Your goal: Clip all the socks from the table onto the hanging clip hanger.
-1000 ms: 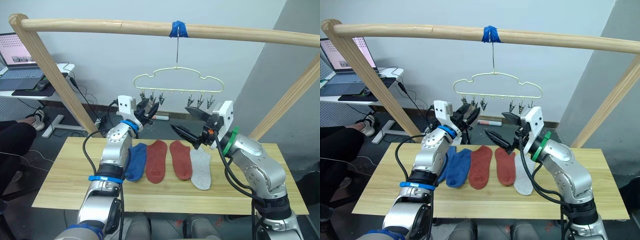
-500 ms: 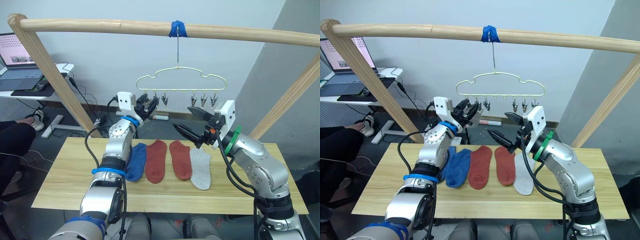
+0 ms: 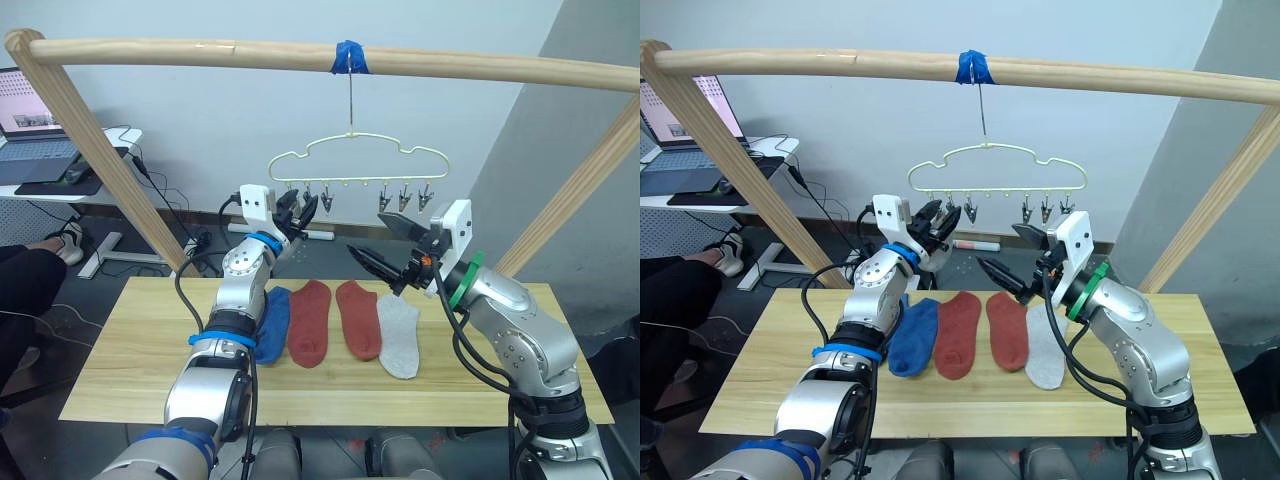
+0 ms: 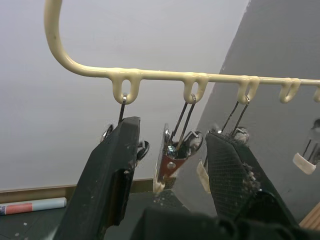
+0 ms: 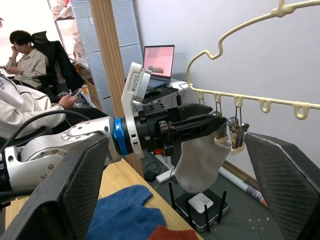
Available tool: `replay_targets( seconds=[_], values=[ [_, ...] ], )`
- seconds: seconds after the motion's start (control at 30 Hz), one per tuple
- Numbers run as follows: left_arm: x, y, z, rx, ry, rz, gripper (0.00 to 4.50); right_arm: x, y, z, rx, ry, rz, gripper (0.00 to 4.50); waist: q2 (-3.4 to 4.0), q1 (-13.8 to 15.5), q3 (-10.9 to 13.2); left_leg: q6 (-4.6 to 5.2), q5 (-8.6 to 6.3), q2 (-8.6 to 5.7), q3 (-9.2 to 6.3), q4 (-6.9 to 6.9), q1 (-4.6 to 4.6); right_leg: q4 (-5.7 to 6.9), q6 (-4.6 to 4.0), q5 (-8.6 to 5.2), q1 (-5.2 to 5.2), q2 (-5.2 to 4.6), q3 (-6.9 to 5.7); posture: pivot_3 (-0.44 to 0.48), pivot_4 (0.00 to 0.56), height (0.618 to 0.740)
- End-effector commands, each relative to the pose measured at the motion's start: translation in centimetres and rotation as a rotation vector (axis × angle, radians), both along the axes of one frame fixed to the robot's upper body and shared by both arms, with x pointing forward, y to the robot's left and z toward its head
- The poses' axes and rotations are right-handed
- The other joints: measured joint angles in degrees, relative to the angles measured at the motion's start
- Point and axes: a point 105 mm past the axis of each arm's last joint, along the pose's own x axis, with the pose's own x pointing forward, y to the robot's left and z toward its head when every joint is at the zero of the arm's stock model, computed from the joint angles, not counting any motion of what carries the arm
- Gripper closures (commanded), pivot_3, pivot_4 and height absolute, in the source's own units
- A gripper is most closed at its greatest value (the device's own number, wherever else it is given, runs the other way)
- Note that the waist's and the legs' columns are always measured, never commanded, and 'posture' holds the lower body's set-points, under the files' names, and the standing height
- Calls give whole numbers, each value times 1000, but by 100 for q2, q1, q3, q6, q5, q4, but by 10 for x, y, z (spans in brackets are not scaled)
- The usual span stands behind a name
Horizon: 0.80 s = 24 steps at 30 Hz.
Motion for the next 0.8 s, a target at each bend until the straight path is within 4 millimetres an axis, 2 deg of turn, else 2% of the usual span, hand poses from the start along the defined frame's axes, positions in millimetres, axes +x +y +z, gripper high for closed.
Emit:
replay_targets(
  seconds=[0.03, 0.3, 0.8],
  values=[
    [-1, -1, 23, 6, -93, -2, 2143, -7, 1, 18, 16, -72, 15, 0, 0, 1, 1, 0, 0, 0, 0, 0, 0, 0, 0, 0, 0, 0, 0, -60, 129, 740],
    [-6, -9, 30, 6, -130, -16, 2143, -7, 3, 17, 19, -71, 16, 0, -1, 3, 3, 0, 0, 0, 0, 0, 0, 0, 0, 0, 0, 0, 0, -56, 130, 740],
    [-4, -3, 17, -2, -85, 15, 2143, -6, 1, 17, 14, -72, 8, 0, -1, 1, 5, 0, 0, 0, 0, 0, 0, -1, 1, 0, 0, 0, 0, -66, 132, 740]
  ],
)
